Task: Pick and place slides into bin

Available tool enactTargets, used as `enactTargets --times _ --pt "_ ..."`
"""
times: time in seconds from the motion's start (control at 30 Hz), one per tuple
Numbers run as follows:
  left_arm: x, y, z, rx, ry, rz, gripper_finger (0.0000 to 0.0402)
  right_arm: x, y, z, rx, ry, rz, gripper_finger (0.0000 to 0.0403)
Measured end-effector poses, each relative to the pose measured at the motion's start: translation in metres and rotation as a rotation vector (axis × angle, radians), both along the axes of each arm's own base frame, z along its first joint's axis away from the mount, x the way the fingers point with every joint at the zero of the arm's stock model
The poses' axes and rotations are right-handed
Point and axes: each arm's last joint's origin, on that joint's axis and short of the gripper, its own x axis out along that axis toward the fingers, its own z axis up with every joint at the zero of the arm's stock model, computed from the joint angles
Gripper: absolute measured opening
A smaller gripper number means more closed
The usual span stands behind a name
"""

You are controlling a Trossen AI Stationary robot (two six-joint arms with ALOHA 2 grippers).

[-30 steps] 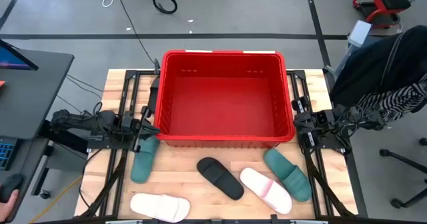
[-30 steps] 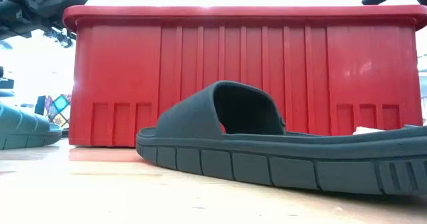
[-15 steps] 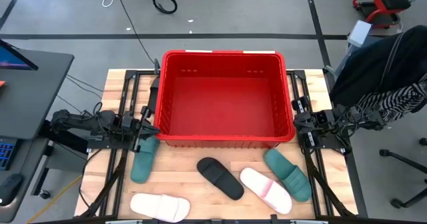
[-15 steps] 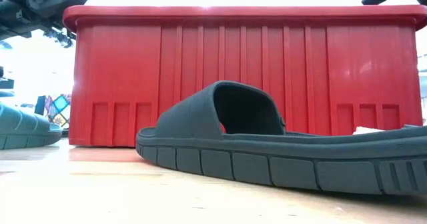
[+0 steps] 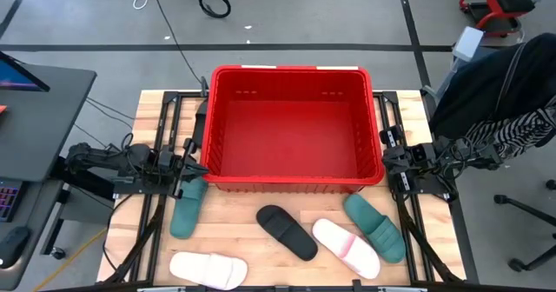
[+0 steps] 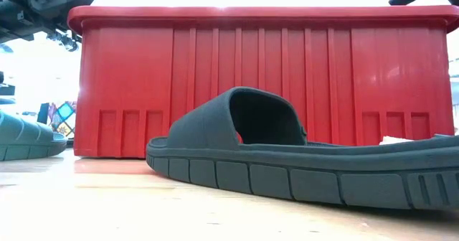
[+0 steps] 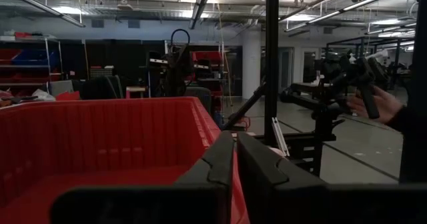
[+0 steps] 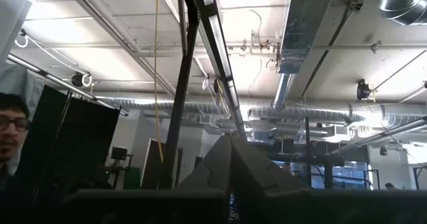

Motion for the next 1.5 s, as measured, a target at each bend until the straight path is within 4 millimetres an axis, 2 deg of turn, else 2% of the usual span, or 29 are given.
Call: enactTargets --times 0.37,0.63,0.83,1.03,1.27,1.4,1.5 --pt "0.0 0.0 0.0 0.0 0.0 0.0 0.0036 0.0 0.0 0.0 0.0 0.0 0.0 0.0014" --pt "0.0 0.0 0.0 0.0 0.0 0.0 0.0027 -0.001 0.0 0.001 0.023 -0.004 0.019 0.0014" --pt "0.0 0.0 0.0 0.0 -0.001 0.0 0.0025 0.005 0.002 -0.003 0.113 0.089 0.168 0.0014" --pt "0.0 0.0 0.002 0.096 -0.035 0.037 0.0034 0.024 0.006 -0.003 0.204 0.268 0.248 0.0012" --pt "-0.001 0.0 0.002 0.094 -0.039 0.038 0.0031 0.06 0.023 0.038 0.127 0.434 0.349 0.0009" --pt "-0.001 0.001 0.003 0.074 -0.043 0.033 0.0025 0.088 0.042 0.06 0.061 0.585 0.366 0.0009" --pt "-0.001 0.0 0.003 -0.035 -0.032 -0.003 0.0023 0.109 0.06 0.073 0.04 0.708 0.369 0.0008"
